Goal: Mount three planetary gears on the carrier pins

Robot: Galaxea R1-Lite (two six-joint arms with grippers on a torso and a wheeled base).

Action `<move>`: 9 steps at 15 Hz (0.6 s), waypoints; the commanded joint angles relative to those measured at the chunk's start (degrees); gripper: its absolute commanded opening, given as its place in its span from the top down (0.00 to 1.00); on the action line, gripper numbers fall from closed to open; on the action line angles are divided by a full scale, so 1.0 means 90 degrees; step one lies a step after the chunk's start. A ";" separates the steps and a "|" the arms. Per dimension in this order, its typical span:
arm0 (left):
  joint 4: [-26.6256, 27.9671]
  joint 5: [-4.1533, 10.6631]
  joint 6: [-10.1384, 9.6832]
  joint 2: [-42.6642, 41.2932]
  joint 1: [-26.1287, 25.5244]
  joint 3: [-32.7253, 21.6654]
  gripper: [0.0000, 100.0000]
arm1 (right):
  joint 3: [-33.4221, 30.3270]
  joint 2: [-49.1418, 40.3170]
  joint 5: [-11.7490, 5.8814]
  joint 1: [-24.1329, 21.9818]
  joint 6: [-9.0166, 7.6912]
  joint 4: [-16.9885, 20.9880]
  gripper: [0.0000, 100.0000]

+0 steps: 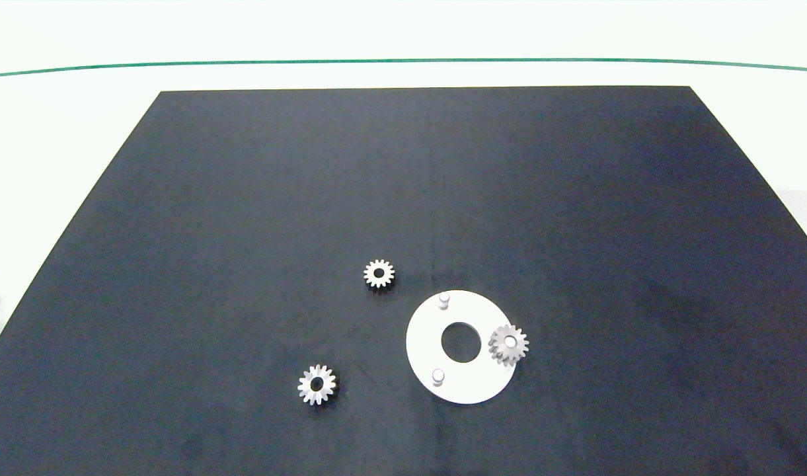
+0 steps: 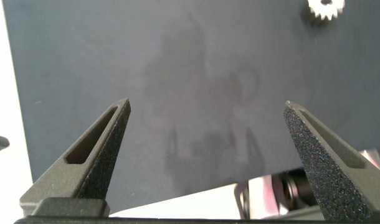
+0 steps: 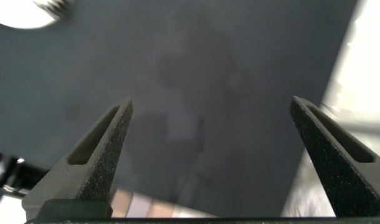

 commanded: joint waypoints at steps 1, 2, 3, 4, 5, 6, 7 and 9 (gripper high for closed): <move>-0.0881 0.0000 0.0198 0.1483 -0.1127 0.0142 0.00 | 0.0688 -0.2074 -0.0087 -0.0814 -0.0134 0.0513 0.00; -0.1389 0.0010 0.0325 0.1864 -0.1225 0.0181 0.00 | 0.0824 -0.2230 -0.0087 -0.0882 -0.0134 0.0513 0.00; -0.1545 0.0010 0.0364 0.2050 -0.1264 0.0181 0.00 | 0.0844 -0.2289 -0.0087 -0.0912 -0.0144 0.0513 0.00; -0.1994 0.0030 0.0432 0.2557 -0.1625 0.0181 0.00 | 0.0844 -0.2415 -0.0087 -0.1029 -0.0202 0.0532 0.00; -0.2043 0.0176 0.0432 0.2753 -0.2035 0.0181 0.00 | 0.0844 -0.2484 -0.0087 -0.1107 -0.0241 0.0532 0.00; -0.2062 0.0489 0.0423 0.2977 -0.2582 0.0191 0.00 | 0.0854 -0.2582 -0.0077 -0.1166 -0.0241 0.0542 0.00; -0.2101 0.0723 0.0403 0.3114 -0.2875 0.0211 0.00 | 0.0883 -0.2650 -0.0077 -0.1195 -0.0251 0.0542 0.00; -0.2609 0.1250 0.0384 0.3427 -0.3676 0.0269 0.00 | 0.0883 -0.2865 -0.0087 -0.1224 -0.0251 0.0620 0.00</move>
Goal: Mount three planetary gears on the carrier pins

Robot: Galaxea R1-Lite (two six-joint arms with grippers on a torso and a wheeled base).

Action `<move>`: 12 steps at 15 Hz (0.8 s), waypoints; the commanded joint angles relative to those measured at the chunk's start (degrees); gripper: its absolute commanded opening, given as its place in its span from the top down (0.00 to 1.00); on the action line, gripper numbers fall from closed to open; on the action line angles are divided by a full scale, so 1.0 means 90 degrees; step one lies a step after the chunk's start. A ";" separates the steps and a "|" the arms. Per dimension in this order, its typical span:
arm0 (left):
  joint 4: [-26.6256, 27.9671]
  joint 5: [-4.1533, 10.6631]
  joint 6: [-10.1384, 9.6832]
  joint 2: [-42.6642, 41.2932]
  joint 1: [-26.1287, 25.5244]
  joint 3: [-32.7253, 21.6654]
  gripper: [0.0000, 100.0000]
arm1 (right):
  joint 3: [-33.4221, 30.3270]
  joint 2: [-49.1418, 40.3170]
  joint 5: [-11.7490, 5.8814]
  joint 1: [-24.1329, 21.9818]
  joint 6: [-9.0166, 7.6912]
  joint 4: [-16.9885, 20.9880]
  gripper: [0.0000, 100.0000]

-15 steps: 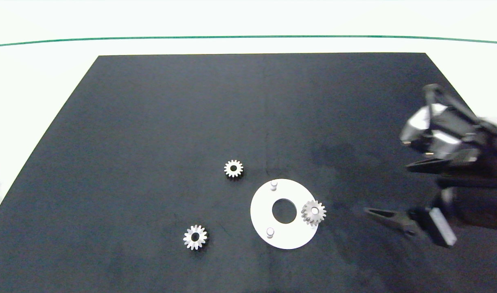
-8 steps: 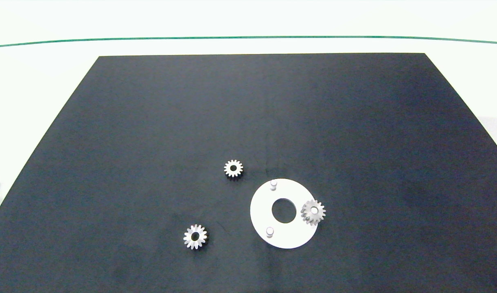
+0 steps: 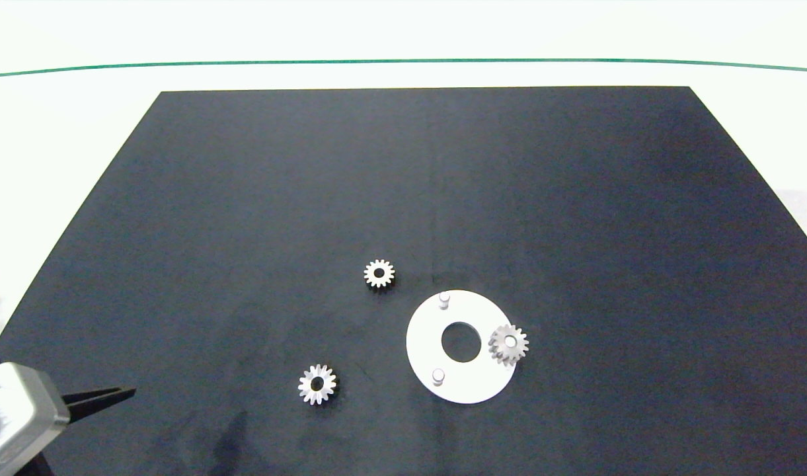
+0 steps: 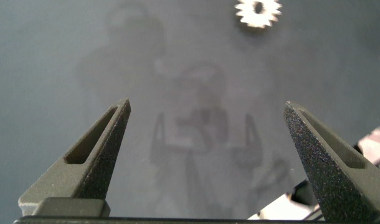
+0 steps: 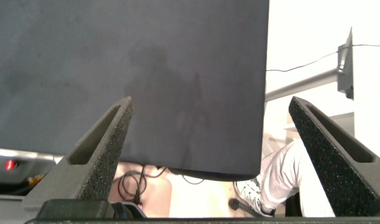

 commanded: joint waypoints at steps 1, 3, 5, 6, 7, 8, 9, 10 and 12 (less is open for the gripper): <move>-0.0677 0.0738 0.0003 0.0892 -0.1144 0.0074 0.00 | 0.0011 -0.0358 -0.0012 -0.0042 -0.0009 0.0181 0.00; -0.0883 0.1227 -0.0114 0.1381 -0.1662 0.0074 0.00 | 0.0138 -0.0504 -0.0012 -0.0042 -0.0009 0.0240 0.00; -0.0902 0.1627 -0.0280 0.1703 -0.2170 0.0006 0.00 | 0.0265 -0.0553 -0.0012 -0.0003 -0.0009 0.0240 0.00; -0.0951 0.1783 -0.0300 0.1947 -0.2248 -0.0043 0.00 | 0.0294 -0.0641 -0.0012 0.0017 -0.0009 0.0240 0.00; -0.1127 0.1852 -0.0319 0.2142 -0.2248 -0.0102 0.00 | 0.0304 -0.0661 -0.0002 0.0027 -0.0009 0.0240 0.00; -0.1293 0.1871 -0.0329 0.2289 -0.2248 -0.0160 0.00 | 0.0313 -0.0661 -0.0002 0.0036 -0.0009 0.0240 0.00; -0.1381 0.1881 -0.0368 0.2504 -0.2258 -0.0277 0.00 | 0.0333 -0.0680 0.0007 0.0066 -0.0009 0.0240 0.00; -0.1410 0.1891 -0.0397 0.2709 -0.2267 -0.0404 0.00 | 0.0352 -0.0709 0.0007 0.0105 -0.0009 0.0240 0.00; -0.1449 0.1900 -0.0407 0.3002 -0.2346 -0.0570 0.00 | 0.0382 -0.0748 0.0007 0.0124 -0.0009 0.0240 0.00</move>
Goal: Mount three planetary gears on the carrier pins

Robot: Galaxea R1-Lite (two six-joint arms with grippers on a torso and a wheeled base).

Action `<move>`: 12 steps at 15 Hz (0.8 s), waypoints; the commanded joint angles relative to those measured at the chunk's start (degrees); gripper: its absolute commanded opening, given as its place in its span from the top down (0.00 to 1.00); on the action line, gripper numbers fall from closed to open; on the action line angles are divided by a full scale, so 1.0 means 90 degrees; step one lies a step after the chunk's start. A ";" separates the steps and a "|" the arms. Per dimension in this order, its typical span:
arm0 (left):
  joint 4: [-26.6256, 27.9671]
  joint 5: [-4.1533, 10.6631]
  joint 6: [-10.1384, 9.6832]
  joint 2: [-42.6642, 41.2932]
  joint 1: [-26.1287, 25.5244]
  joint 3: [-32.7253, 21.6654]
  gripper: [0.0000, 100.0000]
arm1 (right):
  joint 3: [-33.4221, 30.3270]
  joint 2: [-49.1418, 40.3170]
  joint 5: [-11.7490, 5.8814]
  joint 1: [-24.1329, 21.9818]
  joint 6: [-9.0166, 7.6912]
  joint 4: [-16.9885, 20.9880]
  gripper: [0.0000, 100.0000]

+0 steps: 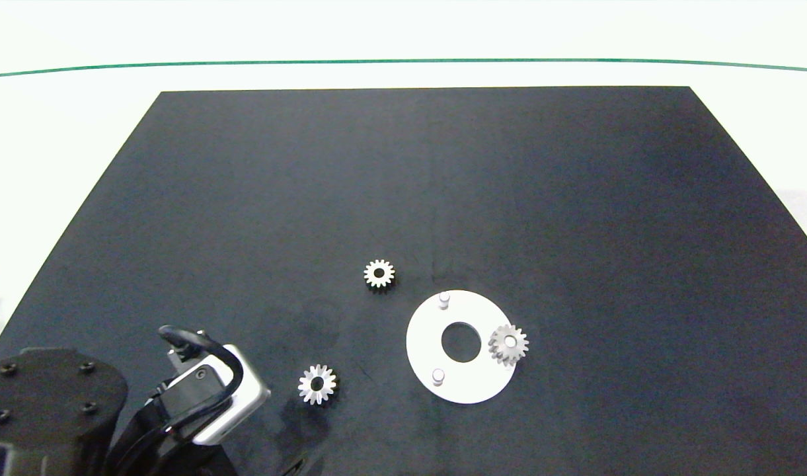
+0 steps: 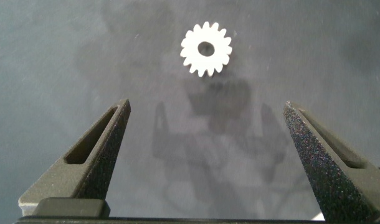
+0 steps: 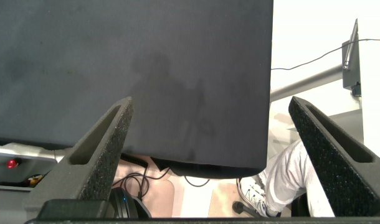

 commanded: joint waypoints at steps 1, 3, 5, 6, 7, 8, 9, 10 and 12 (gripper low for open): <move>-0.0157 0.0027 -0.0014 0.0732 -0.0082 -0.0237 0.00 | 0.0035 -0.0038 -0.0025 0.0035 -0.0011 0.0028 0.00; -0.0587 0.0037 -0.0005 0.1006 -0.0072 -0.0159 0.00 | 0.0025 -0.0047 -0.0025 0.0035 -0.0011 0.0028 0.00; -0.0714 0.0037 -0.0005 0.1152 -0.0043 -0.0179 0.00 | 0.0035 -0.0057 -0.0025 0.0035 -0.0011 0.0038 0.00; -0.0772 0.0037 -0.0005 0.1318 -0.0033 -0.0208 0.00 | 0.0035 -0.0106 -0.0025 0.0035 -0.0011 0.0038 0.00; -0.0860 0.0027 -0.0005 0.1406 -0.0033 -0.0179 0.00 | 0.0035 -0.0116 -0.0025 0.0045 -0.0011 0.0038 0.00; -0.0919 0.0027 -0.0024 0.1474 -0.0043 -0.0179 0.00 | 0.0035 -0.0116 -0.0025 0.0054 -0.0011 0.0038 0.00; -0.1016 0.0027 -0.0024 0.1631 -0.0043 -0.0188 0.00 | 0.0035 -0.0126 -0.0025 0.0054 -0.0011 0.0048 0.00; -0.1124 0.0027 -0.0024 0.1709 -0.0033 -0.0198 0.00 | 0.0035 -0.0126 -0.0025 0.0064 -0.0021 0.0058 0.00; -0.1299 0.0017 -0.0024 0.1816 -0.0024 -0.0218 0.00 | 0.0035 -0.0126 -0.0025 0.0064 -0.0021 0.0048 0.00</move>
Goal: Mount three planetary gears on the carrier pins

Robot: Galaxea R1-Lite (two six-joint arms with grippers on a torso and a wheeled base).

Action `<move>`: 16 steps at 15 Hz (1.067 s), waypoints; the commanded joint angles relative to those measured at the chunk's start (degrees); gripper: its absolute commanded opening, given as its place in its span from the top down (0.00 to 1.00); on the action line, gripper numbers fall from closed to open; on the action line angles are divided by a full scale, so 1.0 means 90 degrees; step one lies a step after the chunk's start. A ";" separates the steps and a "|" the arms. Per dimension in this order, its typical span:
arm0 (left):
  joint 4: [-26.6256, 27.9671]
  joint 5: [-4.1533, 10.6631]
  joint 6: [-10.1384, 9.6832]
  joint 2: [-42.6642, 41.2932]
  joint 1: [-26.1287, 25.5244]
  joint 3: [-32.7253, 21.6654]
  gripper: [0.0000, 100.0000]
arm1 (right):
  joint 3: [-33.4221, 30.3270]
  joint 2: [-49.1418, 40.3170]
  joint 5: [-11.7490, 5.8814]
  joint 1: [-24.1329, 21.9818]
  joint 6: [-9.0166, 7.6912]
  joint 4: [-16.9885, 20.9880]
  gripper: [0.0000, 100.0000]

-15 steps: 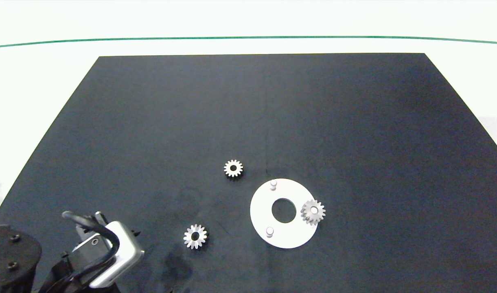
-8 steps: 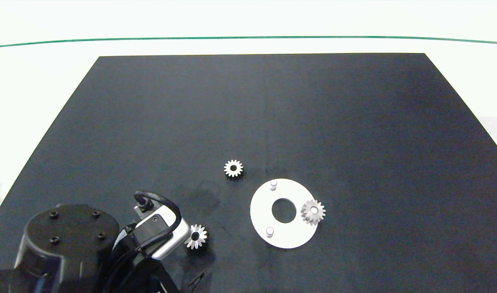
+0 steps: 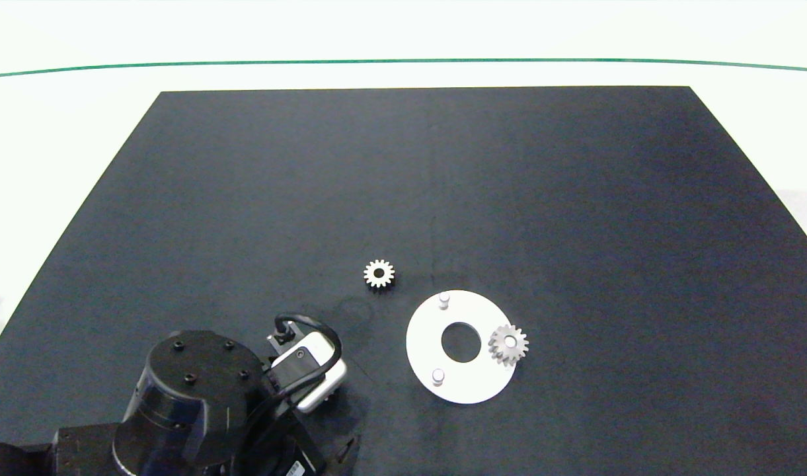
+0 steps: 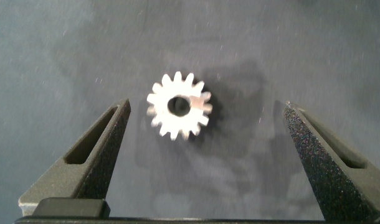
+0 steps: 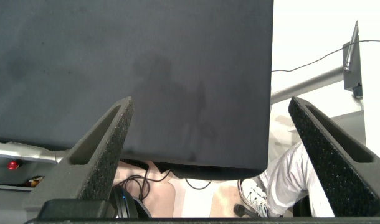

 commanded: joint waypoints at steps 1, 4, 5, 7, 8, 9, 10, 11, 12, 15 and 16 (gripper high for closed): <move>-0.0114 0.0008 0.0015 0.0254 0.0009 -0.0026 0.02 | 0.0001 0.0030 -0.0016 0.0003 -0.0009 0.0031 0.00; -0.0153 0.0008 0.0025 0.0332 0.0019 -0.0055 0.08 | 0.0001 -0.0019 -0.0016 0.0003 -0.0009 0.0031 0.00; -0.0172 0.0008 0.0045 0.0371 0.0019 -0.0074 0.11 | 0.0001 -0.0019 -0.0016 0.0003 -0.0009 0.0031 0.00; -0.0172 0.0008 0.0064 0.0401 0.0028 -0.0084 0.14 | 0.0001 -0.0028 -0.0016 0.0003 -0.0018 0.0031 0.00; -0.0172 0.0008 0.0074 0.0391 0.0028 -0.0094 0.17 | 0.0001 -0.0038 -0.0016 0.0003 -0.0018 0.0031 0.00; -0.0172 -0.0002 0.0084 0.0391 0.0107 -0.0104 0.18 | 0.0001 -0.0048 -0.0016 0.0003 -0.0038 0.0031 0.00; -0.0172 -0.0002 0.0103 0.0381 0.0175 -0.0123 0.20 | 0.0001 -0.0048 -0.0016 0.0003 -0.0038 0.0031 0.00; -0.0162 -0.0002 0.0113 0.0381 0.0195 -0.0153 0.23 | 0.0001 -0.0048 -0.0016 0.0003 -0.0038 0.0031 0.00; -0.0162 -0.0002 0.0123 0.0391 0.0243 -0.0162 0.24 | 0.0001 -0.0048 -0.0016 0.0003 -0.0038 0.0031 0.00; -0.0162 -0.0012 0.0172 0.0449 0.0263 -0.0260 0.30 | 0.0001 -0.0077 -0.0016 -0.0007 -0.0038 0.0031 0.00; -0.0162 -0.0021 0.0172 0.0459 0.0263 -0.0270 0.32 | 0.0021 -0.0087 -0.0016 0.0003 -0.0038 0.0040 0.00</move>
